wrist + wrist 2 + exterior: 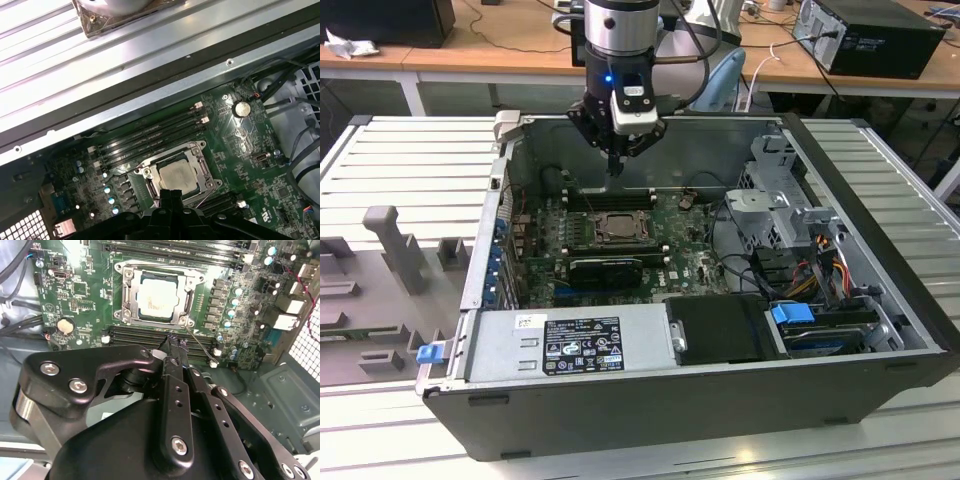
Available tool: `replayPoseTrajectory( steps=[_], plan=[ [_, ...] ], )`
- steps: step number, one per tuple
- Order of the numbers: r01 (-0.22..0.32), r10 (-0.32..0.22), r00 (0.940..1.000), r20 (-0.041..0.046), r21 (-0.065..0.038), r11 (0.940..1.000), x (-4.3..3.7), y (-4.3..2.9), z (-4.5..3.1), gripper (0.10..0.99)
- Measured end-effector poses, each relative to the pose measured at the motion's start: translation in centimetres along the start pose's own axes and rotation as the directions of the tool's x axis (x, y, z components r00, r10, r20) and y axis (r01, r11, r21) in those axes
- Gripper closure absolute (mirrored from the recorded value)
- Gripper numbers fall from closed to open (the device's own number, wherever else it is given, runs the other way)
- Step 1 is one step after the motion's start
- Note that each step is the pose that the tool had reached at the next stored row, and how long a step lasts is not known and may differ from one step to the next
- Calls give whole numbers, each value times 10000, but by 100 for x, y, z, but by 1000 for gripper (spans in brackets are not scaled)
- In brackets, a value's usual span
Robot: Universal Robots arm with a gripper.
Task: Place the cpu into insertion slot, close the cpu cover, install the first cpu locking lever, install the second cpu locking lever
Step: 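Install the first cpu locking lever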
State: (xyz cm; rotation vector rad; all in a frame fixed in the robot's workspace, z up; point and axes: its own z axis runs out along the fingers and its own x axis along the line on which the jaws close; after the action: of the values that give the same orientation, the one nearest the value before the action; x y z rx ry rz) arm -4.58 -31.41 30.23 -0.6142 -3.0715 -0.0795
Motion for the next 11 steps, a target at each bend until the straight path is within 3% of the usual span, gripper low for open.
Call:
replayPoseTrajectory(
  steps=[11],
  plan=[
    [695, -695, 9976, -34, 12, 9976, 0, 0, 0, 980]
  ],
)
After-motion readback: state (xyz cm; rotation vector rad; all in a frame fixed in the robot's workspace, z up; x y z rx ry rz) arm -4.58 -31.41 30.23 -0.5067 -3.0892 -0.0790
